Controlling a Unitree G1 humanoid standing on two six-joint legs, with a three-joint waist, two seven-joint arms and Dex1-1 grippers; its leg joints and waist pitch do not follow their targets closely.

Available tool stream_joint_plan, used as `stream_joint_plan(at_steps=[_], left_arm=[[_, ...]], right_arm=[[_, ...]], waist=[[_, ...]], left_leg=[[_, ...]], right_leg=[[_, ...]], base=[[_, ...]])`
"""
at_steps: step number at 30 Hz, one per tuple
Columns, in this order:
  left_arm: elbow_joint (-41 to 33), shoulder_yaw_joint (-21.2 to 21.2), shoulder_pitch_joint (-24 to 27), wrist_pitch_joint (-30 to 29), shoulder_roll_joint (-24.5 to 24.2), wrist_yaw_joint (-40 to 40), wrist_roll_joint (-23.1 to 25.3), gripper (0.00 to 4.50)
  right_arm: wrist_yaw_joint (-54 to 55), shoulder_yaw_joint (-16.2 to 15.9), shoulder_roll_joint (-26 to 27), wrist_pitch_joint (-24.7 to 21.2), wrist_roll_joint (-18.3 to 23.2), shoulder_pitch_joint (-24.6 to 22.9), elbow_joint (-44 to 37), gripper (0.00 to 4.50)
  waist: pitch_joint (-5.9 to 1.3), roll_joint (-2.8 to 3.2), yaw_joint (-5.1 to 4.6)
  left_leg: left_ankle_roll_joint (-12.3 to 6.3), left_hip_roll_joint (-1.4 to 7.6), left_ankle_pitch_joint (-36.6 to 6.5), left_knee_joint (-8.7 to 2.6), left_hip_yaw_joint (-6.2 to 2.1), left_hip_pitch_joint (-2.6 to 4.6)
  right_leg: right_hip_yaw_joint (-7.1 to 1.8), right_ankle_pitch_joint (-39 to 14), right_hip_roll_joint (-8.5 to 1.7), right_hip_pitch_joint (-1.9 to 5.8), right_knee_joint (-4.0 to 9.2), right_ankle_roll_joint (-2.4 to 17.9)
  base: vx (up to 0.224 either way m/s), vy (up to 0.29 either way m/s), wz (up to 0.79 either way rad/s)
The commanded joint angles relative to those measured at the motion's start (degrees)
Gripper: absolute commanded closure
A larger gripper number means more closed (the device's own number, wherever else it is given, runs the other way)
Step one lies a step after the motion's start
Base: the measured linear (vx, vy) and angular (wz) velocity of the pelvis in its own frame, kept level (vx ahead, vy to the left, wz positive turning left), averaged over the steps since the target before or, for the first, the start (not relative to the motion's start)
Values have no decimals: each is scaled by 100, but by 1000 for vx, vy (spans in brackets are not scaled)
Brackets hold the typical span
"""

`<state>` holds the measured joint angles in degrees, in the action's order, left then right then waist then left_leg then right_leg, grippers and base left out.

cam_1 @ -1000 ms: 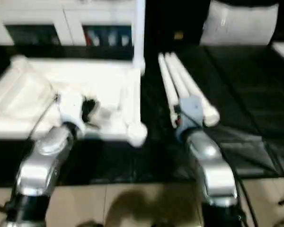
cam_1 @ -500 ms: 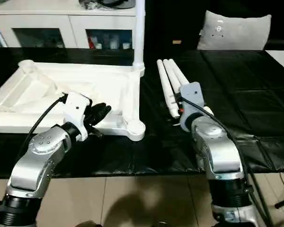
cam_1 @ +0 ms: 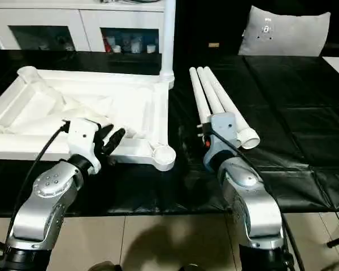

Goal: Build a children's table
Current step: Rotate table base

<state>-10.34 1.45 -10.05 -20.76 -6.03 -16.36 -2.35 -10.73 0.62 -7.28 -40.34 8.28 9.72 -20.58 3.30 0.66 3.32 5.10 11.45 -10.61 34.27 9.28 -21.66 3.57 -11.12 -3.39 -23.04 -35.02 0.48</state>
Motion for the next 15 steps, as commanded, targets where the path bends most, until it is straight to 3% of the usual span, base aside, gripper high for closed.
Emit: stream_joint_plan(at_steps=[1,2,3,4,5,6,7,8,10,11,12,14,15], left_arm=[[-128,-62,50,61,13,131,-35,243],[-149,-70,75,63,9,155,-44,237],[-164,-79,101,55,7,177,-44,237],[-181,-86,138,53,2,182,-48,230],[-194,-82,163,53,-2,178,-47,213],[-214,-86,197,42,2,176,-57,203],[-224,-91,209,36,11,183,-63,197],[-225,-96,211,30,16,190,-63,194],[-233,-93,217,26,19,203,-62,169],[-231,-86,220,30,16,217,-66,158],[-230,-85,220,31,15,219,-67,154],[-232,-74,230,42,3,231,-78,141],[-229,-72,226,38,-6,238,-74,125]], right_arm=[[-78,-23,-34,-2,28,-203,-244,0],[-118,-43,-27,210,40,-288,-292,0],[-131,-57,-11,352,32,-346,-307,0],[-131,-84,3,482,2,-400,-293,0],[-127,-105,8,530,-19,-421,-275,0],[-124,-136,17,600,-40,-434,-233,0],[-112,-147,16,626,-31,-439,-228,0],[-98,-149,19,668,-29,-434,-214,0],[-85,-135,24,681,-14,-425,-212,0],[-86,-122,21,697,-19,-415,-202,0],[-86,-120,20,700,-21,-414,-200,0],[-152,-139,-29,716,-18,-401,-171,0],[-128,-114,-29,634,2,-385,-162,0]], waist=[[-213,11,-27],[-174,4,-45],[-139,-12,-73],[-111,-6,-87],[-95,-18,-145],[-74,3,-162],[-72,0,-219],[-84,10,-223],[-148,-8,-210],[-185,-7,-202],[-211,-21,-201],[-277,12,-186],[-309,0,-175]], left_leg=[[19,141,-1989,-510,-46,153],[53,116,-2643,-525,-49,263],[19,68,-3031,-514,-47,369],[5,54,-3228,-504,-51,437],[-54,14,-3405,-470,-57,529],[-74,14,-3429,-481,-61,564],[-141,18,-3411,-517,-78,571],[-186,21,-3331,-563,-84,544],[-269,5,-2931,-582,-59,498],[-348,6,-2586,-605,-40,442],[-398,11,-2418,-607,-30,433],[-627,12,-1759,-591,19,434],[-750,5,-1479,-572,37,431]], right_leg=[[-257,-2069,-341,273,511,557],[-216,-2947,-323,237,616,325],[-164,-3656,-293,211,737,123],[-120,-3963,-280,194,786,58],[-25,-4302,-249,235,873,-32],[8,-4332,-242,251,905,-27],[45,-4200,-241,345,923,-32],[22,-4117,-268,431,918,-4],[-88,-3734,-286,510,861,220],[-143,-3344,-275,572,800,407],[-165,-3111,-270,598,770,521],[-200,-1990,-236,666,639,1060],[-194,-1510,-222,709,577,1274]], base=[[0,0,0],[0,0,0],[0,0,0],[0,0,0],[0,0,0],[0,0,0],[0,0,0],[0,0,0],[63,15,-8],[56,13,-5],[69,12,-1],[87,8,4],[98,7,4]])
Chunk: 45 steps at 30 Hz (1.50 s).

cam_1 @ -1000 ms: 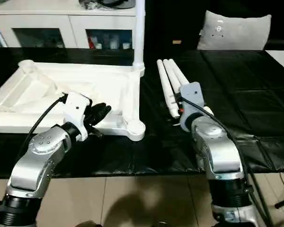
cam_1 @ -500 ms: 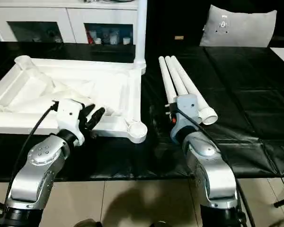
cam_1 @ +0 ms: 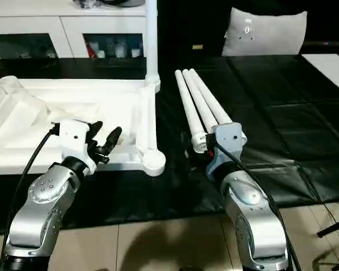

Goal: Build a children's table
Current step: Rotate table base

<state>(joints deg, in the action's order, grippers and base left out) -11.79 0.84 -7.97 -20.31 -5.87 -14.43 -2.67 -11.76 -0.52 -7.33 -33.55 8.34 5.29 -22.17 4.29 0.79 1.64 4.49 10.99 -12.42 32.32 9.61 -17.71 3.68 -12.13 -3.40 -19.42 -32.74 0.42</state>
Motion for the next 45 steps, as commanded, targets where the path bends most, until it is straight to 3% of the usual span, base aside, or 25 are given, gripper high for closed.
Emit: stream_joint_plan(at_steps=[1,2,3,4,5,6,7,8,9,10,11,12,14,15,18,20,23,25,29,31,33,36,40,44,45], left_arm=[[-84,-11,18,-6,-22,45,-42,125],[-79,-9,14,-5,-31,53,-37,114],[-76,-9,13,-3,-32,54,-34,105],[-73,1,18,-4,-33,42,-36,105],[-71,7,21,-6,-33,31,-41,84],[-73,24,27,-10,-40,12,-41,77],[-70,46,31,-11,-49,-13,-41,77],[-65,67,32,-6,-54,-37,-43,73],[-61,84,34,-8,-58,-55,-52,67],[-57,96,31,-7,-55,-69,-70,55],[-52,123,28,-25,-63,-103,-91,42],[-51,129,27,-30,-65,-111,-95,34],[-45,168,23,-26,-90,-151,-96,25],[-40,204,19,-27,-119,-217,-112,18],[52,322,-84,-101,-224,-348,-62,3],[102,299,-157,-102,-205,-353,-91,3],[159,322,-209,-155,-219,-328,-113,3],[190,372,-217,-196,-275,-381,-95,3],[185,474,-248,-229,-410,-601,-135,3],[142,489,-275,-266,-473,-709,-178,3],[115,455,-315,-299,-499,-659,-146,3],[123,382,-349,-367,-437,-533,-159,3],[116,397,-357,-334,-409,-547,-206,3],[16,725,-413,-331,-633,-1109,-313,3],[-2,737,-440,-377,-656,-1170,-358,3]], right_arm=[[-25,1,-24,-45,-4,58,-3,0],[-16,9,-66,-23,-9,90,22,0],[32,48,-34,-12,1,101,29,0],[120,94,-20,-37,-25,132,38,0],[152,98,-30,-77,-50,148,40,0],[146,80,-55,-97,-72,150,41,0],[142,79,-65,-98,-73,147,42,0],[170,103,-48,-49,-79,138,42,0],[181,104,-62,34,-116,134,50,0],[115,79,-118,93,-122,133,46,0],[96,89,-144,112,-117,135,40,0],[97,94,-146,106,-113,136,38,0],[168,113,-165,73,-157,166,57,0],[249,123,-178,33,-218,215,97,0],[548,142,-248,-875,-351,546,239,0],[453,101,-314,-1037,-309,640,253,0],[376,55,-406,-1092,-376,816,379,0],[427,23,-458,-1179,-478,934,544,0],[455,28,-556,-1413,-509,1232,836,0],[439,83,-558,-1475,-456,1373,926,0],[384,126,-520,-1347,-386,1421,934,0],[318,118,-499,-1133,-371,1406,920,0],[403,131,-512,-1113,-438,1457,1037,0],[526,300,-591,-1386,-489,2075,1973,0],[475,275,-633,-1435,-503,2230,2208,0]], waist=[[-411,-11,11],[-382,-144,133],[-471,30,171],[-539,149,8],[-497,111,-13],[-541,101,-46],[-583,68,-86],[-593,18,-52],[-570,-108,29],[-591,-118,108],[-615,-94,168],[-630,-82,204],[-550,-25,208],[-515,-16,209],[-313,-8,135],[-260,20,141],[-190,-6,108],[-210,-7,90],[-268,-8,14],[-311,6,6],[-405,9,32],[-455,7,76],[-394,-14,92],[-355,3,63],[-320,57,54]], left_leg=[[-748,36,-1155,-360,15,9],[-1339,-186,-599,-196,-110,-585],[-1613,-193,-327,-160,-122,-502],[-1774,-44,163,-127,-148,-158],[-1876,76,816,-138,-270,23],[-2260,178,1738,-42,-426,266],[-2468,202,2360,50,-521,377],[-2625,222,3390,237,-582,453],[-2327,-145,3797,353,-369,-71],[-2072,-277,3772,388,-298,-234],[-1551,-224,3557,387,-296,-352],[-964,-204,2993,356,-274,-397],[-354,-122,1982,232,-281,-390],[-253,-84,1564,182,-275,-364],[295,61,-673,-107,-277,-198],[291,88,-1379,-168,-236,-103],[287,72,-1741,-231,-244,-114],[288,58,-1577,-231,-257,-157],[257,37,-1335,-234,-274,-214],[229,38,-1002,-219,-271,-247],[126,29,-331,-137,-231,-293],[-98,2,446,-61,-200,-337],[-173,32,3,-107,-172,-345],[-16,41,-438,-148,-164,-315],[50,47,-575,-158,-161,-309]], right_leg=[[-214,-1216,-224,378,328,1362],[-61,-945,-370,748,401,1198],[14,-921,-522,772,431,1103],[-14,-899,-357,521,317,1090],[74,-396,-146,353,121,1181],[101,282,-119,109,-100,1193],[82,617,-124,-26,-209,1123],[-84,1302,-275,-240,-289,1037],[-322,2705,-300,135,-373,1021],[-392,3597,-232,258,-448,999],[-460,4812,-209,288,-539,905],[-457,5289,-152,353,-581,760],[-427,4777,-170,300,-480,581],[-438,4400,-215,274,-420,544],[-419,456,-251,185,-99,764],[-459,-1233,-308,105,73,742],[-477,-2378,-318,41,193,582],[-489,-2548,-323,33,210,462],[-492,-2042,-293,31,168,548],[-481,-1429,-284,47,124,670],[-495,-107,-264,56,20,862],[-473,1348,-226,71,-96,1092],[-468,839,-260,57,-50,1208],[-469,-30,-277,13,7,1152],[-473,-218,-277,-18,18,1144]], base=[[96,4,2],[96,4,2],[123,-3,30],[153,-9,40],[153,-9,40],[133,-13,14],[93,-13,12],[93,-13,12],[85,-6,10],[52,-3,11],[52,-3,11],[0,0,0],[-57,-53,1],[-78,-56,1],[-107,-37,0],[-136,2,-1],[-114,1,0],[-91,12,-3],[-31,8,-1],[0,0,0],[0,0,0],[0,0,0],[0,0,0],[0,0,0],[0,0,0]])
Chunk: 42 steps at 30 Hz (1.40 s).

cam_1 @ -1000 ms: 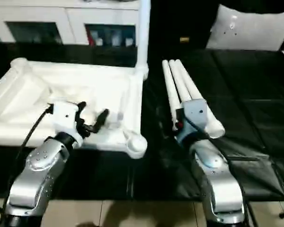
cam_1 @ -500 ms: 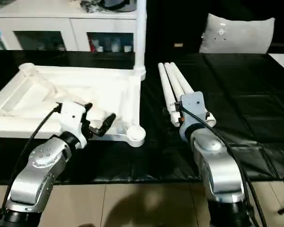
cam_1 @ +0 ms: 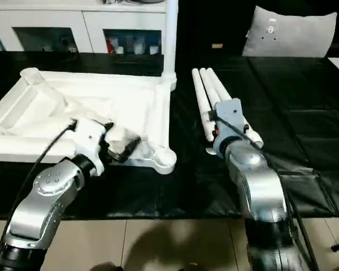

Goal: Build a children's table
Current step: Rotate table base, then pick table leg

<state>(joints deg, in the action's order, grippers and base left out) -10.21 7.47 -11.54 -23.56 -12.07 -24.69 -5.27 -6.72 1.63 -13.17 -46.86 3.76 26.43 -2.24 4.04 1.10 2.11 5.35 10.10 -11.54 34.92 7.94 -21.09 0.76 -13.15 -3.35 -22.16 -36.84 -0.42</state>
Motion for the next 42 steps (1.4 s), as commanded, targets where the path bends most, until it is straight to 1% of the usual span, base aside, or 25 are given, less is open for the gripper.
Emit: stream_joint_plan(at_steps=[1,2,3,4,5,7,9,11,12,13,14,15,16,18,19,20,23,27,31,32,36,37,38,41,42], left_arm=[[-162,81,-91,-63,-47,-155,-99,3],[-171,119,-158,-146,-122,-246,-102,3],[-170,136,-207,-193,-169,-303,-101,3],[-169,148,-232,-207,-194,-327,-91,3],[-183,174,-253,-262,-243,-380,-90,3],[-238,243,-274,-370,-354,-498,-82,3],[-307,319,-284,-473,-473,-625,-86,3],[-404,403,-284,-590,-607,-772,-94,3],[-457,429,-283,-661,-669,-833,-116,3],[-481,438,-282,-694,-697,-858,-129,3],[-543,441,-270,-769,-734,-880,-151,3],[-601,445,-259,-848,-779,-901,-163,3],[-616,447,-256,-873,-793,-907,-167,3],[-666,456,-235,-924,-824,-924,-185,3],[-723,471,-208,-973,-869,-948,-191,3],[-733,472,-204,-981,-876,-951,-192,3],[-778,484,-188,-1051,-922,-987,-210,3],[-805,490,-206,-1124,-948,-995,-218,3],[-853,499,-209,-1182,-998,-1023,-223,3],[-866,506,-210,-1194,-1022,-1035,-230,0],[-875,522,-242,-1213,-1072,-1071,-236,0],[-876,522,-254,-1221,-1083,-1082,-238,0],[-880,524,-262,-1222,-1100,-1097,-238,0],[-890,527,-265,-1224,-1120,-1109,-236,0],[-897,527,-265,-1229,-1130,-1114,-235,0]], right_arm=[[-44,58,-54,-103,-42,158,284,0],[-146,55,-87,-82,-14,517,885,0],[-185,7,-131,-136,-48,809,1375,0],[-209,-16,-152,-111,-68,954,1624,0],[-238,29,-139,16,-35,1141,1952,0],[-336,95,-119,223,34,1472,2534,0],[-453,56,-139,436,12,1787,3101,0],[-588,51,-140,683,0,2115,3713,0],[-690,43,-135,833,-8,2323,4111,0],[-743,41,-132,909,-10,2429,4317,0],[-803,40,-122,1049,-19,2594,4661,0],[-835,25,-105,1193,-55,2778,5067,0],[-837,22,-99,1225,-66,2828,5180,0],[-831,13,-96,1287,-89,2899,5349,0],[-786,32,-76,1372,-107,3019,5627,0],[-778,33,-74,1385,-112,3039,5675,0],[-501,61,-26,1588,-203,3303,6275,0],[-431,59,-18,1804,-249,3474,6661,0],[-622,69,-4,1691,-229,3601,6966,0],[-699,106,2,1668,-207,3656,7099,36],[-936,116,-22,1512,-184,3754,7252,39],[-999,113,-37,1458,-187,3798,7298,74],[-1053,114,-59,1395,-190,3857,7345,74],[-1095,95,-84,1327,-211,3935,7414,79],[-1116,85,-97,1293,-218,3970,7442,99]], waist=[[-294,6,-8],[-280,38,-5],[-265,5,-46],[-274,-1,-48],[-260,21,-37],[-265,26,-32],[-293,23,-26],[-322,23,-21],[-327,34,-10],[-323,39,-9],[-274,26,-2],[-267,28,-1],[-261,35,-8],[-215,30,15],[-219,37,19],[-188,30,13],[-152,35,6],[-135,33,-1],[-128,28,-12],[-132,33,-9],[-133,27,-12],[-129,30,-10],[-135,17,-11],[-130,30,-4],[-126,26,-2]], left_leg=[[-8,135,-717,-414,17,29],[30,131,-775,-413,17,26],[56,109,-944,-422,20,18],[62,105,-941,-414,22,20],[47,116,-861,-404,36,26],[4,122,-702,-396,39,2],[-108,114,-309,-368,50,-26],[-208,103,-42,-343,54,-42],[-371,108,183,-319,69,-58],[-417,112,180,-320,68,-64],[-485,123,149,-332,72,-82],[-507,124,95,-335,73,-82],[-520,138,-19,-340,76,-69],[-517,161,-127,-354,84,-60],[-506,171,-151,-356,85,-49],[-486,167,-194,-365,88,-57],[-456,166,-205,-373,95,-60],[-482,170,-181,-374,105,-61],[-533,173,-206,-378,115,-68],[-546,180,-206,-378,113,-65],[-589,182,-174,-376,122,-68],[-595,186,-184,-380,123,-68],[-598,189,-183,-378,127,-65],[-593,198,-171,-382,125,-62],[-588,196,-162,-382,131,-65]], right_leg=[[-182,-169,-274,256,443,1223],[-189,-212,-281,249,437,1205],[-181,-444,-275,251,460,1226],[-184,-497,-282,260,461,1235],[-197,-432,-283,234,472,1251],[-193,-189,-291,244,438,1316],[-188,485,-272,266,372,1460],[-184,919,-259,276,326,1533],[-163,1403,-246,251,288,1679],[-157,1455,-251,254,283,1730],[-153,1475,-257,242,287,1780],[-150,1408,-258,246,295,1800],[-146,1245,-273,240,304,1872],[-150,1016,-276,228,317,1862],[-148,971,-286,224,315,1882],[-144,851,-286,223,324,1914],[-148,709,-292,210,331,1945],[-151,741,-292,208,332,1931],[-154,751,-290,209,331,1937],[-153,747,-295,205,328,1942],[-152,802,-288,206,323,1970],[-153,786,-293,202,327,1974],[-154,768,-296,205,330,1988],[-151,727,-299,197,328,1996],[-153,737,-299,196,331,1995]], base=[[0,0,0],[0,0,0],[0,0,0],[0,0,0],[0,0,0],[0,0,0],[0,0,0],[0,0,0],[0,0,0],[0,0,0],[0,0,0],[0,0,0],[0,0,0],[0,0,0],[0,0,0],[0,0,0],[0,0,0],[0,0,0],[0,0,0],[0,0,0],[0,0,0],[0,0,0],[0,0,0],[0,0,0],[0,0,0]])
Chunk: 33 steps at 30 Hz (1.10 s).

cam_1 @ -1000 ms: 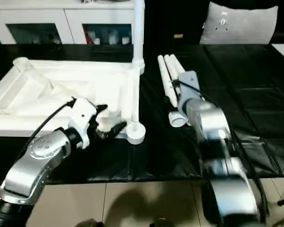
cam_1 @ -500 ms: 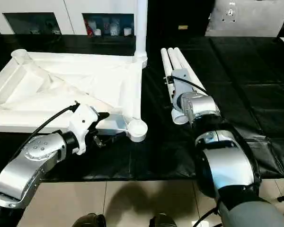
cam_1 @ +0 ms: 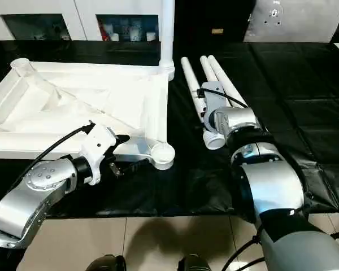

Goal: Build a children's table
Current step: Pick table leg

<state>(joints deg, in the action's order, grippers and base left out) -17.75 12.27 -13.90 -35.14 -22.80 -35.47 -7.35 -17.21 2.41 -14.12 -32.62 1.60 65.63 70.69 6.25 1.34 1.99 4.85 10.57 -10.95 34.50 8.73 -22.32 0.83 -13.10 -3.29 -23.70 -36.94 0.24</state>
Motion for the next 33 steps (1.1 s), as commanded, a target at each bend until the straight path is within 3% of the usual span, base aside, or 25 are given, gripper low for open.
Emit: stream_joint_plan(at_steps=[1,7,10,11,18,24,26,29,32,33], left_arm=[[-143,47,-29,-70,-57,-36,-27,0],[-153,67,-21,1,-117,-88,-18,0],[-138,66,-29,32,-133,-105,-22,0],[-129,65,-35,47,-142,-116,-20,0],[-97,74,-61,83,-159,-140,-22,0],[-53,81,-86,133,-144,-130,-12,0],[-13,76,-103,183,-135,-120,1,0],[100,21,-182,326,-110,-66,43,0],[210,-33,-250,449,-49,16,70,0],[299,-51,-309,529,-11,79,107,0]], right_arm=[[-68,7,-1,-131,-2,50,150,115],[-155,82,-85,-208,8,182,280,168],[-240,71,-99,-216,-21,201,310,172],[-266,65,-104,-212,-30,206,317,198],[-295,80,-144,-204,-30,230,348,253],[-259,183,-180,-177,18,208,374,266],[-86,362,-214,-117,151,188,359,266],[422,938,-303,99,623,218,221,266],[550,1125,-321,479,775,194,12,266],[455,1353,-298,801,990,127,-222,266]], waist=[[-348,6,13],[-365,5,16],[-385,-3,18],[-381,0,20],[-400,-7,30],[-425,-13,39],[-447,-8,45],[-477,-4,68],[-511,33,98],[-526,46,114]], left_leg=[[-532,152,-230,-342,52,61],[-527,162,-176,-337,62,58],[-540,158,-111,-325,72,57],[-563,160,-97,-325,76,54],[-610,164,-18,-312,86,53],[-612,168,27,-301,94,56],[-622,163,73,-292,95,57],[-627,156,168,-274,102,58],[-645,148,187,-252,102,62],[-690,149,207,-240,100,49]], right_leg=[[-160,727,-308,349,342,1930],[-159,774,-309,349,331,1947],[-161,893,-303,356,319,1953],[-158,930,-299,349,318,1958],[-158,1014,-302,351,306,1992],[-156,1025,-298,356,297,1997],[-157,1091,-303,366,290,2000],[-161,1285,-294,373,268,1994],[-150,1422,-288,373,248,1994],[-147,1521,-294,383,232,2004]], base=[[0,0,0],[0,0,0],[0,0,0],[0,0,0],[0,0,0],[0,0,0],[0,0,0],[0,0,0],[0,0,0],[0,0,0]])
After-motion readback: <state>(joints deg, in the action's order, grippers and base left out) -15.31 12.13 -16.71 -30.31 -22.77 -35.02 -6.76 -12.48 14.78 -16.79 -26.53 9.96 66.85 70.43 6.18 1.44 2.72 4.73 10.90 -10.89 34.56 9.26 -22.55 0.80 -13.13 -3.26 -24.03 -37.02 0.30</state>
